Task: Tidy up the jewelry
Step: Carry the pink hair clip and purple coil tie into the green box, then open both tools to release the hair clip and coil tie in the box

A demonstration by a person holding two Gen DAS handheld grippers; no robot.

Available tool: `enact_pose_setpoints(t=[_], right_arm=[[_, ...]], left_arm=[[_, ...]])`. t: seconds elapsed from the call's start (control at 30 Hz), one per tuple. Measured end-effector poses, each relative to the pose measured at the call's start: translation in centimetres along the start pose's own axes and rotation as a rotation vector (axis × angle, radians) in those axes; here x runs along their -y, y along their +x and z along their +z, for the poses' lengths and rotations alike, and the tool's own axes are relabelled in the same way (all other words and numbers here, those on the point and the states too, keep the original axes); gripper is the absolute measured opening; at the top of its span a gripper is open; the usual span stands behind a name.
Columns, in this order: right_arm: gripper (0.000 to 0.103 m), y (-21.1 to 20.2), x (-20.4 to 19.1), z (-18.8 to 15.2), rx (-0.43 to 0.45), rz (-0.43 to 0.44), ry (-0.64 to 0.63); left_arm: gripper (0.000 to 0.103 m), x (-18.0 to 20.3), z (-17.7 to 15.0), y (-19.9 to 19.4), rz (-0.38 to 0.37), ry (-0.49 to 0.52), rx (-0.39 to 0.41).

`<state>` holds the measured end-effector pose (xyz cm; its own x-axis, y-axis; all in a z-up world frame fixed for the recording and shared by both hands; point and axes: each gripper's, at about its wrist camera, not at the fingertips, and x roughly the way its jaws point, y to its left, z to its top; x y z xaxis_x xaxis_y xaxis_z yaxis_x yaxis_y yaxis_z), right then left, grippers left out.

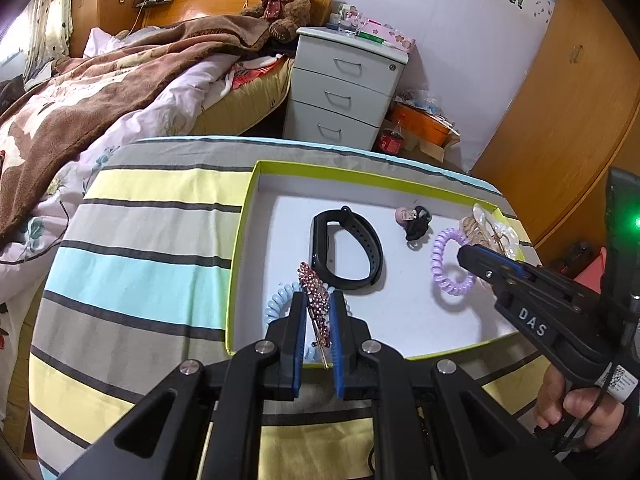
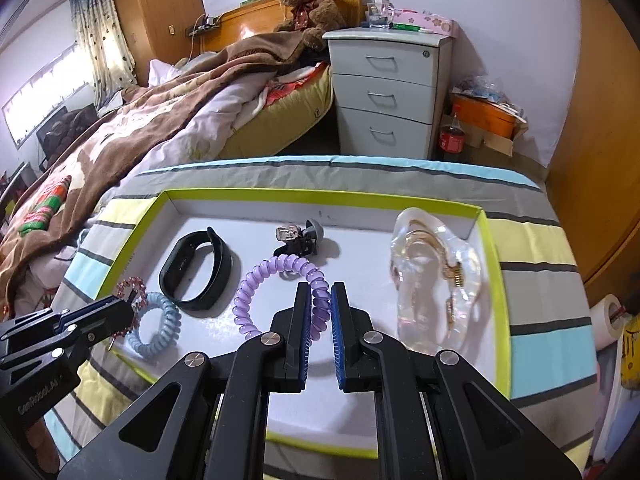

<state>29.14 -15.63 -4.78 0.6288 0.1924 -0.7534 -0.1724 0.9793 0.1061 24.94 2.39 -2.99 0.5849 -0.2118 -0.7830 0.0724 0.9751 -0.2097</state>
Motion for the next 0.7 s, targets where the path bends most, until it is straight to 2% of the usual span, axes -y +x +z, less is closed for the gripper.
enact_pose_setpoints(t=[0.7], right_arm=[[0.010,2.1,0.0,0.1,-0.039,-0.031,-0.017]], left_arm=[[0.012,0.0,-0.1,0.7,0.003,0.003,-0.011]])
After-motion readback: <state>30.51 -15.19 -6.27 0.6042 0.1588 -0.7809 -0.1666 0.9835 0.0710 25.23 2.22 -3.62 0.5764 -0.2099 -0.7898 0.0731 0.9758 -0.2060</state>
